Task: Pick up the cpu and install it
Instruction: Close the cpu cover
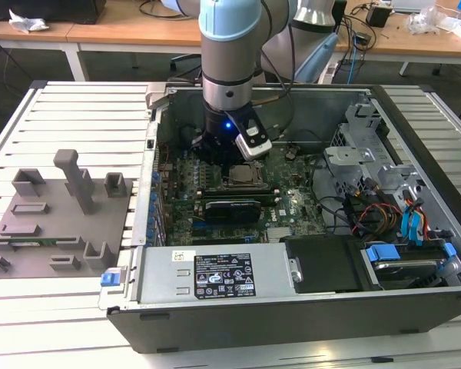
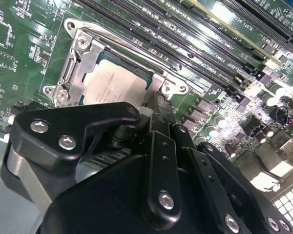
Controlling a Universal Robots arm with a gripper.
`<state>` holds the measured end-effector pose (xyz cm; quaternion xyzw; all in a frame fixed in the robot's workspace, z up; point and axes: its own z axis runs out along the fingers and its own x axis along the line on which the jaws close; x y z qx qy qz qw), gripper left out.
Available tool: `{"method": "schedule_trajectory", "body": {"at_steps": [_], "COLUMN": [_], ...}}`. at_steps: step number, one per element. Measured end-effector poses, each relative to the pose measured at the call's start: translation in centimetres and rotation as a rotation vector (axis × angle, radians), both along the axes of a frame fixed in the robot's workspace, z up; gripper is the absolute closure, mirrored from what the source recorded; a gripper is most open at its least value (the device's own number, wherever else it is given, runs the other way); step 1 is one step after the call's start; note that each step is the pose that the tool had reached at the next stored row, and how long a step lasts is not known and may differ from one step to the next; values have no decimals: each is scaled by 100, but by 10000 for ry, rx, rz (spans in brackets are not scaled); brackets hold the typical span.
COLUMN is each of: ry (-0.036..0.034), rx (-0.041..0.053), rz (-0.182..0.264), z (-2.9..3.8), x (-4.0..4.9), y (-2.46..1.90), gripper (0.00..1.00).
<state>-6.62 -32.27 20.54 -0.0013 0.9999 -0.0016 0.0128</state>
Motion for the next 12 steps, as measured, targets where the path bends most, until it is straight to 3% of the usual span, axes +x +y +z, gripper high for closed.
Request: {"method": "schedule_trajectory", "body": {"at_steps": [5, 8, 12], "ry": [7, 7, 6], "rx": [-12, -12, -10], "rz": [0, 0, 1], "z": [100, 215, 228], "x": [-1, -1, -1], "y": [-2, -2, -2], "gripper": [89, 89, 89]}}
